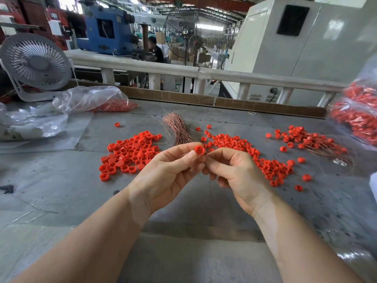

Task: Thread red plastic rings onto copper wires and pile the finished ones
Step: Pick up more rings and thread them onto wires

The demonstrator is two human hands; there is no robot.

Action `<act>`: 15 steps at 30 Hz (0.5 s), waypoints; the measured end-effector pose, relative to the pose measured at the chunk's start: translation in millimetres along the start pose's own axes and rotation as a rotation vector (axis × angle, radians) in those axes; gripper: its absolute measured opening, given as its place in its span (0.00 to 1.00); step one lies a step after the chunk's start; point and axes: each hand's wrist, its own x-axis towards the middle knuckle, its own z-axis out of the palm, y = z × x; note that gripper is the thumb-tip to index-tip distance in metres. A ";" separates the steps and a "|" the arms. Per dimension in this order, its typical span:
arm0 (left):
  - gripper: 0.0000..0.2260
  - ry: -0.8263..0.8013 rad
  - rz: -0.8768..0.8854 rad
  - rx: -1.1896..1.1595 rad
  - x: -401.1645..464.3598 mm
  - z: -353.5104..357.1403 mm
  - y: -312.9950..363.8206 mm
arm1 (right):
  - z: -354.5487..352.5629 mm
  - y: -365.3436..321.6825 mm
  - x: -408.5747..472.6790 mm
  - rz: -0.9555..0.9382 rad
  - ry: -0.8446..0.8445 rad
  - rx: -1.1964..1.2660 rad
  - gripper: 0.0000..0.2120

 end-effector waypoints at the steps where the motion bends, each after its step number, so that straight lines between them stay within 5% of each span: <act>1: 0.07 -0.003 -0.002 0.000 -0.1 -0.1 0.2 | 0.0 0.0 0.0 -0.001 -0.002 0.004 0.10; 15: 0.07 -0.010 -0.007 -0.006 -0.8 -1.2 0.1 | 3.1 3.2 0.6 -0.017 0.011 -0.115 0.09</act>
